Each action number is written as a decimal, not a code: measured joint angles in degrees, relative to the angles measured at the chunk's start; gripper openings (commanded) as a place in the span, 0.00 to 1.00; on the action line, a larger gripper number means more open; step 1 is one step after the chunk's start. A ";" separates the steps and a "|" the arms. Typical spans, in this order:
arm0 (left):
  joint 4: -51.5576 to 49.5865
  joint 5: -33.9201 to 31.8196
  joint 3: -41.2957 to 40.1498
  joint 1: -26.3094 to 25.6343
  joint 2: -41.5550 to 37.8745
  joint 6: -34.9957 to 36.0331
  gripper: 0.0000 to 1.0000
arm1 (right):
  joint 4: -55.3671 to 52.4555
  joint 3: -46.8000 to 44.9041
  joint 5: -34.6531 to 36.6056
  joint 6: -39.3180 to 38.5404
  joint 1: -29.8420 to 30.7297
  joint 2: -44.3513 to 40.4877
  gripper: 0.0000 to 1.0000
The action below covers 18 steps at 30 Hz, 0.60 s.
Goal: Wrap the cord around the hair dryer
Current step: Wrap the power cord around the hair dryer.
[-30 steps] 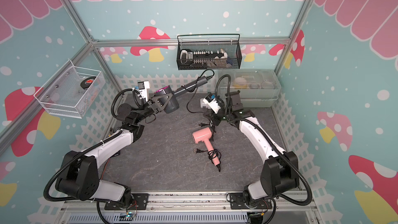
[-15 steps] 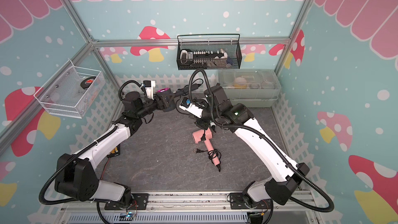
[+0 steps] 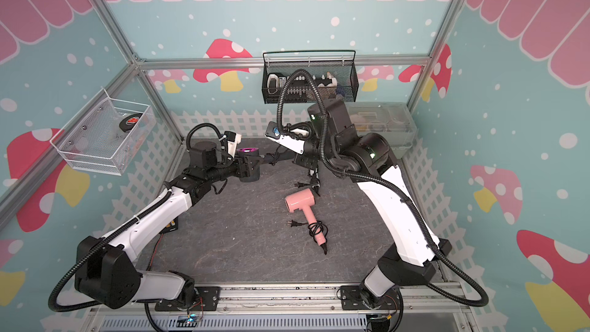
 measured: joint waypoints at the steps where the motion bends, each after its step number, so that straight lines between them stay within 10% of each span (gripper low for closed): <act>1: -0.96 1.03 -0.39 -0.66 -0.57 0.46 0.00 | -0.35 1.73 0.83 -0.94 0.00 1.16 0.00; 11: -0.28 18.58 -6.67 -6.38 -6.82 1.53 0.00 | -0.66 14.34 2.93 -8.26 -4.37 13.05 0.00; 18: 19.61 30.67 -14.47 -6.80 -8.24 -9.49 0.00 | 1.01 6.73 -9.60 -7.28 -16.70 15.43 0.00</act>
